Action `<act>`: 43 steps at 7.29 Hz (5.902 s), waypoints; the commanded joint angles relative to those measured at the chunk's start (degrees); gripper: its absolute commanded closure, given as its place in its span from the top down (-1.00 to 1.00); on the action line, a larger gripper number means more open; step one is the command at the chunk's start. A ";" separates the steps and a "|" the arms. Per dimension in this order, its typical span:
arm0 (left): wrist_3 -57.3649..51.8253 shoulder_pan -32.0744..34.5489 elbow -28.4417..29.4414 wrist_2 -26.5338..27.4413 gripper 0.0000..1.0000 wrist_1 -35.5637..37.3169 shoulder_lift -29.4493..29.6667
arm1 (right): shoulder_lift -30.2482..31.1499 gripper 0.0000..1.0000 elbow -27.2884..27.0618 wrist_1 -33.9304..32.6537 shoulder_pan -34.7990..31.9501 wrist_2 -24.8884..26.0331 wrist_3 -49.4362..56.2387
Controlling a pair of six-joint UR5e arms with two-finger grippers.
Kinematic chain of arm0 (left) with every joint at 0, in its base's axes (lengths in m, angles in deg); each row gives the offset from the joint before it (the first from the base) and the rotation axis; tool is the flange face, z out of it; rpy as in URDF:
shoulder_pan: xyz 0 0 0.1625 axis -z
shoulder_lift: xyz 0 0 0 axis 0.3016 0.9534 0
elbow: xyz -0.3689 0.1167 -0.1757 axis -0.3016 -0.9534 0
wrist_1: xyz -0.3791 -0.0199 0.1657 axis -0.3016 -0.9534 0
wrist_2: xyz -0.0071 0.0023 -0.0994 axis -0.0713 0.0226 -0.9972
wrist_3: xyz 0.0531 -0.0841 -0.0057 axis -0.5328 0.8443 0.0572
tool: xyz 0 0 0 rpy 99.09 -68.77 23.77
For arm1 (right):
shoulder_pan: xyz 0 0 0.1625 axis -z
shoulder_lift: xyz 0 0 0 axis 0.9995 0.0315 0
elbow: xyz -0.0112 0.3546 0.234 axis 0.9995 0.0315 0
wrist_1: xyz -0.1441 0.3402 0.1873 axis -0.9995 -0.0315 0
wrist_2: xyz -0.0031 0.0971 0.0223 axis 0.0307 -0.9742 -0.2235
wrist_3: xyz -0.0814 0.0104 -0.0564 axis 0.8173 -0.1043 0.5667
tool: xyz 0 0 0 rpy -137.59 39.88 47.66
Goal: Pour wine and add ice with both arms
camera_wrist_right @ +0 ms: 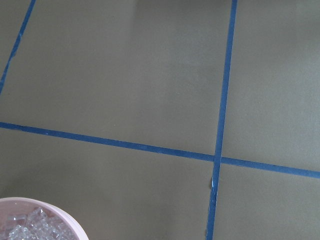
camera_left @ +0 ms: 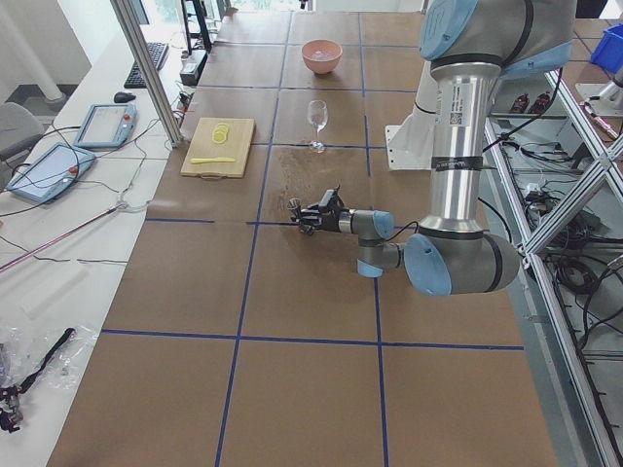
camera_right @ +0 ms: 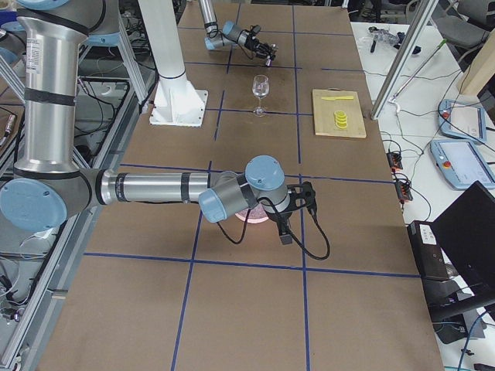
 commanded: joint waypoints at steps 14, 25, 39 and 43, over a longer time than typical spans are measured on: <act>-4.11 -1.20 -4.09 6.73 0.99 -1.63 -0.39 | 0.00 1.00 -0.09 0.00 0.00 0.00 0.00; -21.59 36.86 -12.01 -39.12 0.99 19.38 -0.41 | -0.26 1.00 -0.09 0.00 0.00 0.00 -0.09; -51.94 71.93 -16.68 -88.09 1.00 93.73 -5.50 | -3.85 1.00 -4.20 -0.61 2.96 -1.84 -9.01; -51.85 71.84 -16.59 -88.09 1.00 93.47 -3.56 | -3.00 1.00 -11.25 1.83 20.99 11.26 -25.65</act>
